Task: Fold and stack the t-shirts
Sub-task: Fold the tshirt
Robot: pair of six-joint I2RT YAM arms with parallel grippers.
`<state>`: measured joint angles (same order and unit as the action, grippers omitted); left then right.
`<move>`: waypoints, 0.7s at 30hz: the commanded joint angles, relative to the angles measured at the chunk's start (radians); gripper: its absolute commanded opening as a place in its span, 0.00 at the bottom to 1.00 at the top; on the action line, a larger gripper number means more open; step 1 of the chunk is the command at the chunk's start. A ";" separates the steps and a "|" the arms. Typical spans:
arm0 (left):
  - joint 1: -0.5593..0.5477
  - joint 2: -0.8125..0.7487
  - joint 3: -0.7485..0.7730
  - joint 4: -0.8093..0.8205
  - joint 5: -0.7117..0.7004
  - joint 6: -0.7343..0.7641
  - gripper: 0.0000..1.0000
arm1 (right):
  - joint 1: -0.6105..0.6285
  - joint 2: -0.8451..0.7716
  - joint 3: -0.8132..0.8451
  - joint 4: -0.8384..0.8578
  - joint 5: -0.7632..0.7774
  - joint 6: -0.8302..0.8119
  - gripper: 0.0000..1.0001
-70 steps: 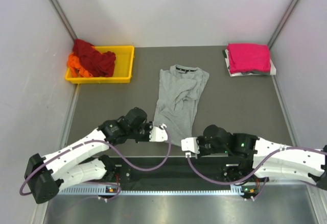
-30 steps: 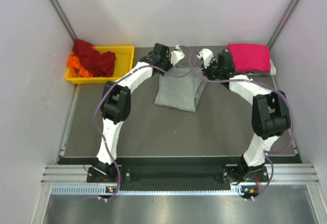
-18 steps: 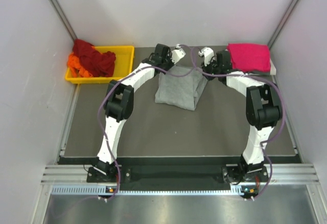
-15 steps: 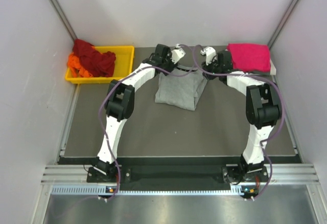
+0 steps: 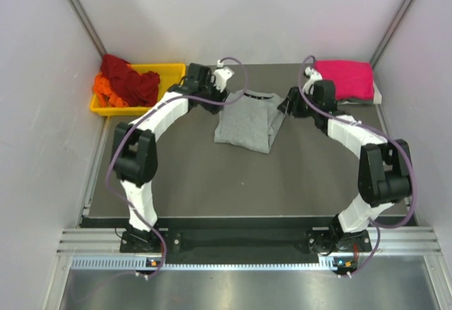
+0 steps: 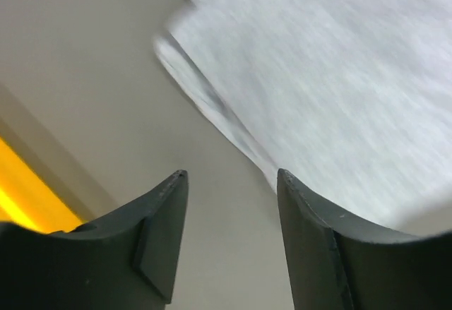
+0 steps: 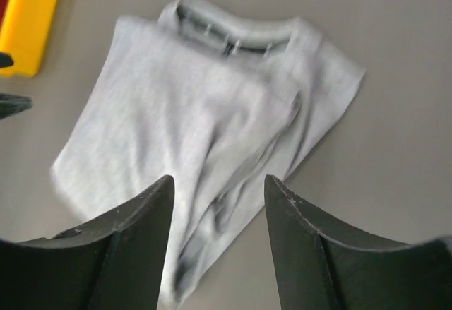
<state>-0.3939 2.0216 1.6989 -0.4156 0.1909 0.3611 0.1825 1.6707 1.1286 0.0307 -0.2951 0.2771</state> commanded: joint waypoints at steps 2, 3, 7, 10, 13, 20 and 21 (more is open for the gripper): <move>0.006 -0.179 -0.255 -0.002 0.231 -0.057 0.61 | 0.021 -0.103 -0.228 0.109 -0.092 0.235 0.55; 0.007 -0.193 -0.289 0.014 0.231 -0.056 0.64 | 0.046 -0.114 -0.252 0.112 -0.078 0.234 0.54; 0.007 -0.206 -0.403 0.080 0.186 -0.045 0.69 | 0.061 -0.134 -0.380 0.196 -0.130 0.286 0.47; 0.007 -0.170 -0.406 0.097 0.191 -0.051 0.70 | 0.086 -0.105 -0.424 0.274 -0.174 0.336 0.43; 0.007 -0.098 -0.387 0.109 0.189 -0.066 0.69 | 0.118 -0.052 -0.435 0.327 -0.194 0.367 0.46; 0.007 -0.049 -0.361 0.155 0.245 -0.093 0.43 | 0.123 0.047 -0.446 0.408 -0.228 0.425 0.30; 0.007 -0.047 -0.361 0.155 0.251 -0.096 0.31 | 0.120 0.053 -0.446 0.397 -0.230 0.424 0.19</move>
<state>-0.3870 1.9583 1.3052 -0.3153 0.3878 0.2821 0.2981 1.6932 0.6807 0.3618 -0.4953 0.6674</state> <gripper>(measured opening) 0.381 0.251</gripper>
